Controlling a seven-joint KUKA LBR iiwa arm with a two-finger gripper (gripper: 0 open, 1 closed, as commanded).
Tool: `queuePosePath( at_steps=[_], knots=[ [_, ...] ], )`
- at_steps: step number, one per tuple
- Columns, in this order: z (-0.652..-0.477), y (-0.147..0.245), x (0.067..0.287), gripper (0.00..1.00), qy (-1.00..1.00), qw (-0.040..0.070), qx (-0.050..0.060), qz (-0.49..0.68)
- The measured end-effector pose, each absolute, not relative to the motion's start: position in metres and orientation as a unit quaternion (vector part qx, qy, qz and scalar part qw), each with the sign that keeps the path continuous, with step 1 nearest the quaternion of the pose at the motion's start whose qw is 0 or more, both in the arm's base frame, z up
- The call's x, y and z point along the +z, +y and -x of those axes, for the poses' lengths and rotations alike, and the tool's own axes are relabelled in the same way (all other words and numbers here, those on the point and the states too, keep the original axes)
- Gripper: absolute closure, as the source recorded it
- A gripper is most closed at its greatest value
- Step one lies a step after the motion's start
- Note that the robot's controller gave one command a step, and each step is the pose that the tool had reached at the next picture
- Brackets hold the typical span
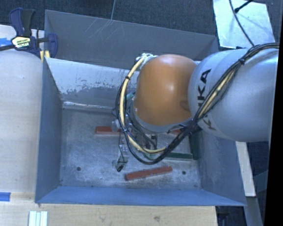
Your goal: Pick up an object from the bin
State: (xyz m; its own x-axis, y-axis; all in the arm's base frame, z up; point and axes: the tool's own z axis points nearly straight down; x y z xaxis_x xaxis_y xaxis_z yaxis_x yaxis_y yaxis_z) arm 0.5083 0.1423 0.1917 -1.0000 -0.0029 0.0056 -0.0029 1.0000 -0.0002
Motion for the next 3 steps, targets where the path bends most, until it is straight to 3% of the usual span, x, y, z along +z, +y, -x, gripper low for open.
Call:
queuePosePath(
  at_steps=[1, 2, 3],
  knots=[
    [-0.551, 0.05, 0.073, 0.0, -1.0, 0.001, 0.001, 0.006],
    [-0.584, -0.057, 0.116, 0.0, -1.0, -0.004, 0.002, -0.008],
    [-0.587, -0.075, 0.07, 0.0, -1.0, -0.002, -0.001, 0.006]
  ],
)
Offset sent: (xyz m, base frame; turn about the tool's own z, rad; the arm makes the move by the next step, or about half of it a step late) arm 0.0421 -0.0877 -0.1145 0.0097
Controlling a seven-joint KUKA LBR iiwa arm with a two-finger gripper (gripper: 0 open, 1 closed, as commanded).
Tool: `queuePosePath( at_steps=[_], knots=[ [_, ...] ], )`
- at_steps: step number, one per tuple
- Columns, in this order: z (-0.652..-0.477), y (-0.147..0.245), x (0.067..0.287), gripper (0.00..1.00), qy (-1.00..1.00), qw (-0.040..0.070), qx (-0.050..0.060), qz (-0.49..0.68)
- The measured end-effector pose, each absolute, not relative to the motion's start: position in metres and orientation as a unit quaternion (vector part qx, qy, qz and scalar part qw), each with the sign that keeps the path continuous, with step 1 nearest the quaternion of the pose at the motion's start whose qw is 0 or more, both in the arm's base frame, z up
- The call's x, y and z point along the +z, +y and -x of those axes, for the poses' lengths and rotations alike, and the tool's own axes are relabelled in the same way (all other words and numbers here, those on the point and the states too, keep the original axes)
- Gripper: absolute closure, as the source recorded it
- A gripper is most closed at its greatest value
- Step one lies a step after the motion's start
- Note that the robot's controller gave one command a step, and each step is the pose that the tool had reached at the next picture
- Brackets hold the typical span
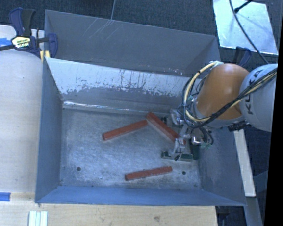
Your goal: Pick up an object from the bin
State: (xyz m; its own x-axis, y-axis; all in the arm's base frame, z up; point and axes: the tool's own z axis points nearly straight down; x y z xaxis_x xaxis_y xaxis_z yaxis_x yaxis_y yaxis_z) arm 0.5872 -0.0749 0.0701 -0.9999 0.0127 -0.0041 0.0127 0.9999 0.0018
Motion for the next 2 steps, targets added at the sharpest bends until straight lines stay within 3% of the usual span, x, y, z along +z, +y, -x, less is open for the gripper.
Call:
queuePosePath(
  at_steps=[1, 2],
  knots=[
    [-0.5752, -0.0378, 0.0724, 0.0, 0.997, 0.004, -0.001, 0.072],
    [-0.579, -0.0374, 0.0781, 1.0, 0.997, 0.009, 0.0, 0.07]
  ],
)
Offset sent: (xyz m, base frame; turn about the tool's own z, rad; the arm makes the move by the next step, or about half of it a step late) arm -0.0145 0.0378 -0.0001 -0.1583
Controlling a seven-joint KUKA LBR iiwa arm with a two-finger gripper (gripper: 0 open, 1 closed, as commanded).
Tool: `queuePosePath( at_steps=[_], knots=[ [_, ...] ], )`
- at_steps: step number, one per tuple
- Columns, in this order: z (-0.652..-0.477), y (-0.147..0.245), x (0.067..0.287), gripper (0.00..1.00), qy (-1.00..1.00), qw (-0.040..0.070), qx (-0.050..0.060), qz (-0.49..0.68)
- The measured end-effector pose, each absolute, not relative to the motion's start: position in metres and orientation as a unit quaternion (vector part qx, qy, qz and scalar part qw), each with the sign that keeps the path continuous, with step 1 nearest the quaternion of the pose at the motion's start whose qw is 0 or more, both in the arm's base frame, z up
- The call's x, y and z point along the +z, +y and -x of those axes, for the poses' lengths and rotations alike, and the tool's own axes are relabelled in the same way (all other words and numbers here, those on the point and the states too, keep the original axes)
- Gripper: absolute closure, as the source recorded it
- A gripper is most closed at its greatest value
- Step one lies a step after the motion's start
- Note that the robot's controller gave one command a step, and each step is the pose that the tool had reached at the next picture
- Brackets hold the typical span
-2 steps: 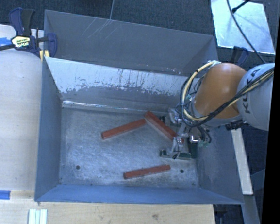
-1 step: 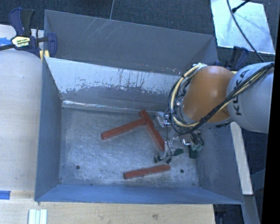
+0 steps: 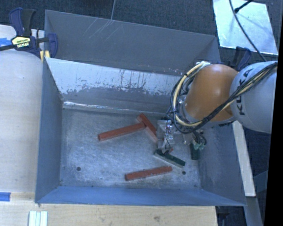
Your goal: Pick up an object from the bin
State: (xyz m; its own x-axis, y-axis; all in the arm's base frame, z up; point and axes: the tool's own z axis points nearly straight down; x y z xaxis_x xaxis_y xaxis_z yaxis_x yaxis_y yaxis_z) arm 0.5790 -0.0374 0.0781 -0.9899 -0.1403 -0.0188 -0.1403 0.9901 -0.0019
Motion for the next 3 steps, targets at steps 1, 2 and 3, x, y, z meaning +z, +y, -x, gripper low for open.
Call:
queuePosePath(
  at_steps=[1, 2, 3],
  knots=[
    [-0.574, -0.038, 0.071, 0.0, 0.998, 0.001, 0.0, 0.07],
    [-0.522, 0.01, 0.078, 0.0, 0.997, -0.001, 0.001, 0.071],
    [-0.555, -0.122, 0.123, 0.0, 0.997, 0.004, -0.002, -0.071]
  ],
)
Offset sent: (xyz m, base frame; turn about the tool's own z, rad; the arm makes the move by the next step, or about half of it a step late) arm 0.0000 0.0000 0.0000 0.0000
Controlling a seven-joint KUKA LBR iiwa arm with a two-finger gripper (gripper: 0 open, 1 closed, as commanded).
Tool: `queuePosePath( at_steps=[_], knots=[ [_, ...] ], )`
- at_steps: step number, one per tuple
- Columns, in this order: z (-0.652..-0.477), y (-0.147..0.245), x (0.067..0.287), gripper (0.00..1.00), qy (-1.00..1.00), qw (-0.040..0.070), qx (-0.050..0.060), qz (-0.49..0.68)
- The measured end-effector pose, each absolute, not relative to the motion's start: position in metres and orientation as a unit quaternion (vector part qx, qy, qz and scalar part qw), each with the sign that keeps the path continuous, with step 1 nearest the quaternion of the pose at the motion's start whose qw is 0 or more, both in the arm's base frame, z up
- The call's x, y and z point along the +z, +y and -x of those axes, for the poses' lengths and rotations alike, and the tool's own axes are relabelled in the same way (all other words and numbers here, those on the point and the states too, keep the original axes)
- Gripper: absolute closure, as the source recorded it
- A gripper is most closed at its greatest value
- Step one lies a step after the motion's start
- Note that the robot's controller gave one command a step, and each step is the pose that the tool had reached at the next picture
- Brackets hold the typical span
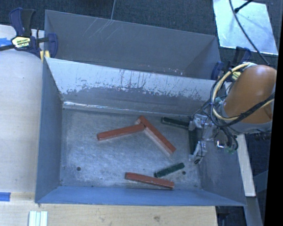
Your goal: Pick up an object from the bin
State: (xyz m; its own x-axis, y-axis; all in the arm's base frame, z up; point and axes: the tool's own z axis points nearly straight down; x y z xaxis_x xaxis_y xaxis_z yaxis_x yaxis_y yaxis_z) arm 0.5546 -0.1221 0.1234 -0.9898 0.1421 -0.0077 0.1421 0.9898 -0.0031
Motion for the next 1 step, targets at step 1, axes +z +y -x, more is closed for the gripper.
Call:
queuePosePath(
  at_steps=[1],
  knots=[
    [-0.521, -0.0908, 0.0673, 0.0, 0.999, -0.002, 0.001, -0.045]
  ],
)
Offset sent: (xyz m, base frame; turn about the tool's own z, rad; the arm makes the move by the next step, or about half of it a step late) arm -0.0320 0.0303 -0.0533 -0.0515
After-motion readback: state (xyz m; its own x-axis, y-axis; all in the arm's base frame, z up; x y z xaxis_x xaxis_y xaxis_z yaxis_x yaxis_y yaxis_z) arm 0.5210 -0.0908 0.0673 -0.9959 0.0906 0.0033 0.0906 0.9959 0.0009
